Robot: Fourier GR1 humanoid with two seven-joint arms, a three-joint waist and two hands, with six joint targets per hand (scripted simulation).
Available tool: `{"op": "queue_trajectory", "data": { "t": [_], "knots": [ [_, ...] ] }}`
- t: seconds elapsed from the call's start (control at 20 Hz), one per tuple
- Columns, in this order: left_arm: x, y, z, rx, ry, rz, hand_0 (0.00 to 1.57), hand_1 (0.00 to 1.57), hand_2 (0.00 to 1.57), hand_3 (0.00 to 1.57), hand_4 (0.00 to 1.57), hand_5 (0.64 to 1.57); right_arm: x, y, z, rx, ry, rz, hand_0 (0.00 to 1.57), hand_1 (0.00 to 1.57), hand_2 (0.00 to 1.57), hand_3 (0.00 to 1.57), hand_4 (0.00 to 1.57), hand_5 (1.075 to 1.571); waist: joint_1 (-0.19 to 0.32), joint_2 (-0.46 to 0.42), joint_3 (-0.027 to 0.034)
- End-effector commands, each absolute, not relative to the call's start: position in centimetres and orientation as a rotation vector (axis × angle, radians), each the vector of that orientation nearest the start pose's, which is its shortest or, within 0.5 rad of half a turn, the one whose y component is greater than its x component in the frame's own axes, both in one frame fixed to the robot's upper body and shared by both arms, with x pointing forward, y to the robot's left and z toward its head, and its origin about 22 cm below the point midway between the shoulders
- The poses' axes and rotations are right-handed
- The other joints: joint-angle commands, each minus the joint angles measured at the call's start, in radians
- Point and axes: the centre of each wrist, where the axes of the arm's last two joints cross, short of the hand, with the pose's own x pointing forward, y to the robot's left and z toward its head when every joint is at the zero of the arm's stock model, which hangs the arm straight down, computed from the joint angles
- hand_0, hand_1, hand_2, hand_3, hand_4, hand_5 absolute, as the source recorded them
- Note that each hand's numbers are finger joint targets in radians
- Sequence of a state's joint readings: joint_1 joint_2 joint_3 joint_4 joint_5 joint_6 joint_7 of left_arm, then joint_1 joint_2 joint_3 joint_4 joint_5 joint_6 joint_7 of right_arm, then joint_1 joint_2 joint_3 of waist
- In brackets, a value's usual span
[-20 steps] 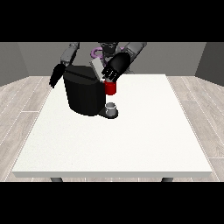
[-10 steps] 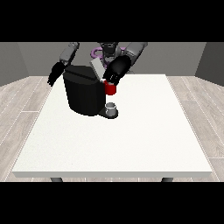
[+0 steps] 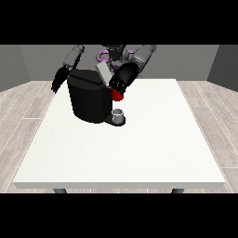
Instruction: Insert the coffee pod into the coffee machine and close the lid
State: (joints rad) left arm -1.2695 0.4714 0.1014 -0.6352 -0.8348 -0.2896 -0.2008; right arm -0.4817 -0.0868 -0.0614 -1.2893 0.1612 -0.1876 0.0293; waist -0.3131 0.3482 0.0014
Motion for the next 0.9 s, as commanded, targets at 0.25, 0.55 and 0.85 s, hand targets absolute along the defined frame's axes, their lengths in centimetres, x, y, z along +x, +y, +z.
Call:
{"op": "queue_trajectory", "data": {
  "t": [0.25,0.55,0.85],
  "knots": [
    [46.3,25.2,28.4,0.825,-1.705,-1.139,1.23,1.23,1.21,0.97,0.0,1.571,34.6,-18.6,6.9,-0.244,-1.732,0.125,0.0,0.0,0.0,0.0,0.08,1.571,-0.024,0.008,-0.0013],
    [45.8,26.1,29.8,0.961,-1.744,-1.193,1.04,1.04,1.05,0.74,0.0,1.571,35.3,-19.6,7.8,-0.281,-1.762,0.137,0.0,0.0,0.0,0.0,0.07,1.571,-0.019,0.061,-0.0011],
    [45.7,26.6,30.1,1.035,-1.736,-1.176,0.0,0.0,0.69,0.55,0.0,1.571,35.0,-19.8,7.5,-0.28,-1.764,0.142,0.0,0.0,0.0,0.0,0.19,1.571,-0.033,0.058,-0.001]
  ]
}}
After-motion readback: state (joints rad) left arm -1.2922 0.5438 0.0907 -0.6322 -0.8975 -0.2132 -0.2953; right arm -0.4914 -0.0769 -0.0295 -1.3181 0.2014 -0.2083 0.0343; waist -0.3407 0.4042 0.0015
